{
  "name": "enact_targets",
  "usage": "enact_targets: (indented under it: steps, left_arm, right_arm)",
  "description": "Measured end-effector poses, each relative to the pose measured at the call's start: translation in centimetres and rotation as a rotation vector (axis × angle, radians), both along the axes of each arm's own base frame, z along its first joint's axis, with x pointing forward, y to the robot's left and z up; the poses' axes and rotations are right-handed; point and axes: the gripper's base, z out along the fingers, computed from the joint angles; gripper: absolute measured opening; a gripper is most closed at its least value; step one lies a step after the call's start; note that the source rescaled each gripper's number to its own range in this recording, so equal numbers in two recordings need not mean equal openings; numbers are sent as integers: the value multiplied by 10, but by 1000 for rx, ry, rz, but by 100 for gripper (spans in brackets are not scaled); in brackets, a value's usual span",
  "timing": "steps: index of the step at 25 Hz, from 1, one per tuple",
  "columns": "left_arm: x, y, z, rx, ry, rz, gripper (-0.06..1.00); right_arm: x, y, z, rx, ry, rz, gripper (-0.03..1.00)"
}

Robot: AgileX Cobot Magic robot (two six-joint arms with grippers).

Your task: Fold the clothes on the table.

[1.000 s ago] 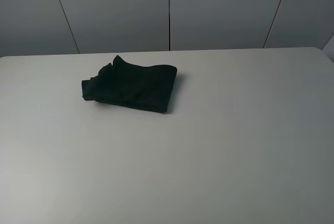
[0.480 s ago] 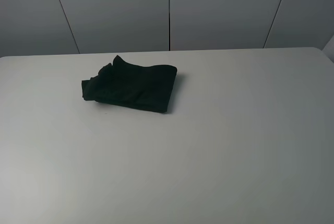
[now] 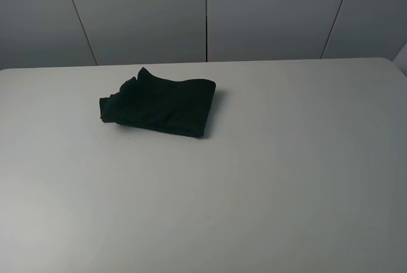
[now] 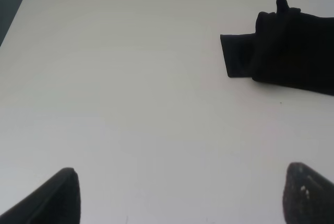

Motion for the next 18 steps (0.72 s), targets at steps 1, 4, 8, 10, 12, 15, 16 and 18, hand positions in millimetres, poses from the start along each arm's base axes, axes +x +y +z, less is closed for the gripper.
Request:
enact_targets:
  steps: [1, 4, 8, 10, 12, 15, 16, 18]
  left_arm:
    - [0, 0, 0, 0, 0, 0, 100]
    - [0, 0, 0, 0, 0, 0, 100]
    - [0, 0, 0, 0, 0, 0, 100]
    - [0, 0, 0, 0, 0, 0, 100]
    - [0, 0, 0, 0, 0, 0, 100]
    - [0, 0, 0, 0, 0, 0, 100]
    - [0, 0, 0, 0, 0, 0, 100]
    - [0, 0, 0, 0, 0, 0, 100]
  right_arm:
    - [0, 0, 0, 0, 0, 0, 100]
    - [0, 0, 0, 0, -1, 0, 100]
    - [0, 0, 0, 0, -1, 0, 100]
    - [0, 0, 0, 0, -1, 0, 100]
    - [0, 0, 0, 0, -1, 0, 100]
    - [0, 0, 0, 0, -1, 0, 100]
    - [0, 0, 0, 0, -1, 0, 100]
    - [0, 0, 0, 0, -1, 0, 100]
